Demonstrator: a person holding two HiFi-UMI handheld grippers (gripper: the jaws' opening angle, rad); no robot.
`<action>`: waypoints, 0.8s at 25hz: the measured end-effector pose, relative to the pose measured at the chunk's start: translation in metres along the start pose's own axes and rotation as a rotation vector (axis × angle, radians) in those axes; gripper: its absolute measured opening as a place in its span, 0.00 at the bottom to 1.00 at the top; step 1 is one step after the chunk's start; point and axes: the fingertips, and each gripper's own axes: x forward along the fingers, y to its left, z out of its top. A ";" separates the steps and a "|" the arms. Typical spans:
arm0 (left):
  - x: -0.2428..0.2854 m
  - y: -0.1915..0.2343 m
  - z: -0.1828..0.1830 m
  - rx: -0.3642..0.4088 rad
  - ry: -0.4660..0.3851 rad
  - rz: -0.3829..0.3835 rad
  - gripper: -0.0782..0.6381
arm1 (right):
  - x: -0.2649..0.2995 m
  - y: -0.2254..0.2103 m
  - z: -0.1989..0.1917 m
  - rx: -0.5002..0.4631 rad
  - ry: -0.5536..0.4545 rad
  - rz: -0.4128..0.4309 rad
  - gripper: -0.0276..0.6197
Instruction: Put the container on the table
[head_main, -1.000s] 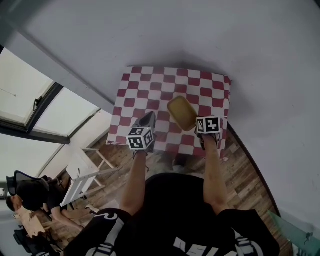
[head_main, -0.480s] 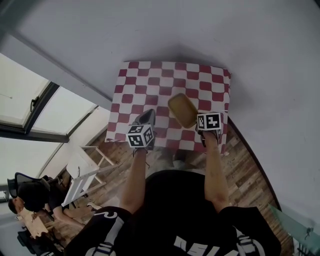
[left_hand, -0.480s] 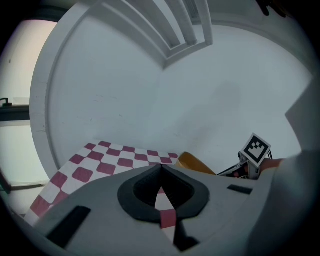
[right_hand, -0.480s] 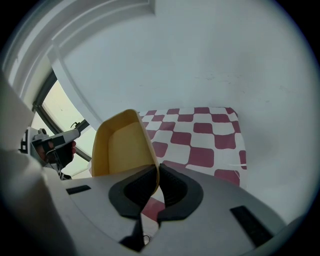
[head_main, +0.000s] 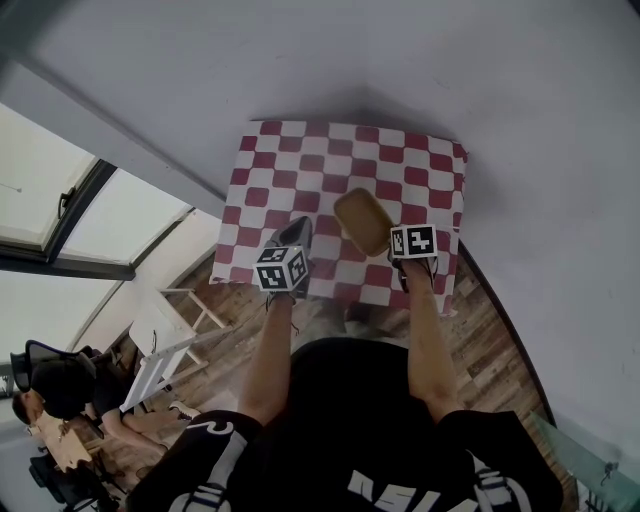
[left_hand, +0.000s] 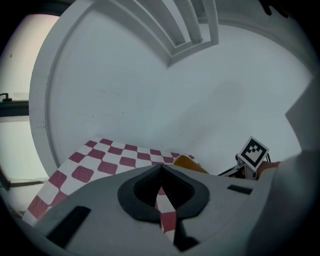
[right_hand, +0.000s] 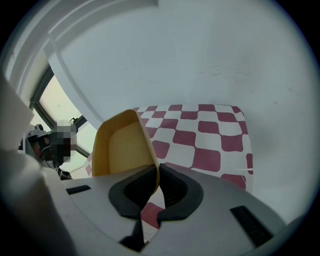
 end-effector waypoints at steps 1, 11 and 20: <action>0.002 0.002 0.001 -0.002 0.000 -0.001 0.14 | 0.003 0.001 0.001 0.001 0.004 -0.001 0.09; 0.025 0.029 -0.012 -0.028 0.061 0.006 0.14 | 0.045 0.003 0.006 0.034 0.053 0.001 0.09; 0.046 0.061 -0.020 -0.005 0.126 0.022 0.14 | 0.086 0.005 0.008 0.054 0.109 -0.029 0.10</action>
